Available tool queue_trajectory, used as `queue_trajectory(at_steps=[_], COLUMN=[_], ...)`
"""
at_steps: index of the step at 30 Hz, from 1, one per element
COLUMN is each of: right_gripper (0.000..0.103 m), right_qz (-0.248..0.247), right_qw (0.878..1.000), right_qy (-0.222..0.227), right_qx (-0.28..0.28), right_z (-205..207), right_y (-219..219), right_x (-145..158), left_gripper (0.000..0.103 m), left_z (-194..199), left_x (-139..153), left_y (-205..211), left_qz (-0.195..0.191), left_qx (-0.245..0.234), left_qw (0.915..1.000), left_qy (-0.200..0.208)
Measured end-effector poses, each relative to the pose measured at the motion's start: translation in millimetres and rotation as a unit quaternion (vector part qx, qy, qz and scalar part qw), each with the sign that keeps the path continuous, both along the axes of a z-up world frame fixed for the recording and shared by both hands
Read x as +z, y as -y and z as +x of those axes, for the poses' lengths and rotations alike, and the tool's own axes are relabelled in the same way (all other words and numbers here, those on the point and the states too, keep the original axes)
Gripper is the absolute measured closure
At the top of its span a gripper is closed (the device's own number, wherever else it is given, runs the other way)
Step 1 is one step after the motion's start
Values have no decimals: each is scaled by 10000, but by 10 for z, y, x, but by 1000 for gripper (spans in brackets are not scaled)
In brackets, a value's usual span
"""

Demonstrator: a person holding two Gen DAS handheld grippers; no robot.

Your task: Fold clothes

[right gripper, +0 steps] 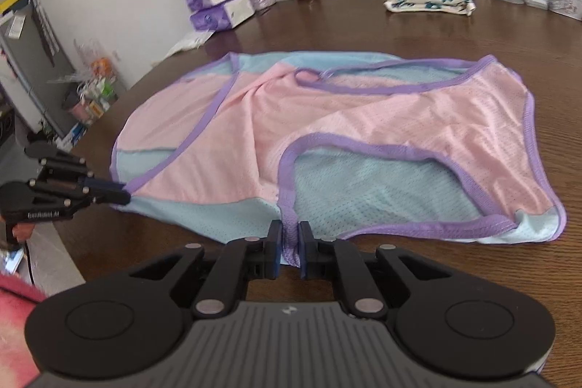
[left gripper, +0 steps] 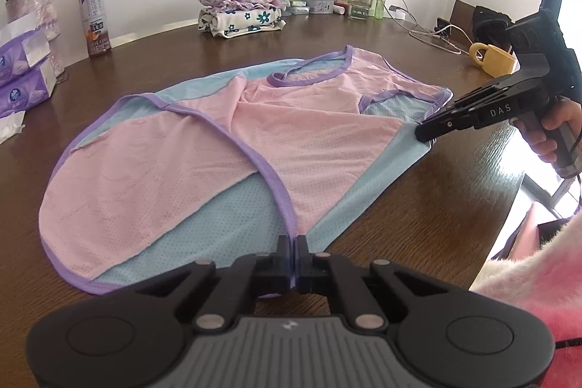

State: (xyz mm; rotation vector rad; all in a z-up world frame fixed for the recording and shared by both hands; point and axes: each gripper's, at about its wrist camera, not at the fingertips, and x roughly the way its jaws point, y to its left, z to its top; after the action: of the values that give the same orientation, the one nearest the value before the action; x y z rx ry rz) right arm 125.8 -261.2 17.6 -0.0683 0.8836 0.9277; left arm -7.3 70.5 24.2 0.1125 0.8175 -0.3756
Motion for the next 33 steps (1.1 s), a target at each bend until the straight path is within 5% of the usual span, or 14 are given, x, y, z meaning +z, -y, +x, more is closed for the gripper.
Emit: queue_trajectory(at_steps=[3,5,11,20,33], right_gripper=[86,80,71,68,73], right_qz=[100,224,-133,-106,196], right_qw=[9998,9991,9940,9959,9813], right_qy=[137,287,941,762,-1141], right_qx=[-66,-209,-537,-472,-1536], right_z=[22,77,380,974,1834], right_y=[12,42,-133,-728,-956], right_x=[89,185,289,217,-54], left_gripper=[85,54,35,30,45], left_z=[31,60,334,1017,2226], left_x=[55,152,410,352,126], left_y=[-49,-99,-190,-221,-782], left_qz=[-220,-292,-304,-175,-664], left_qx=[106,254,709,723,1663], left_qw=[9997,9992,9950,9957,9836], left_qy=[-70,111,632,550,-203])
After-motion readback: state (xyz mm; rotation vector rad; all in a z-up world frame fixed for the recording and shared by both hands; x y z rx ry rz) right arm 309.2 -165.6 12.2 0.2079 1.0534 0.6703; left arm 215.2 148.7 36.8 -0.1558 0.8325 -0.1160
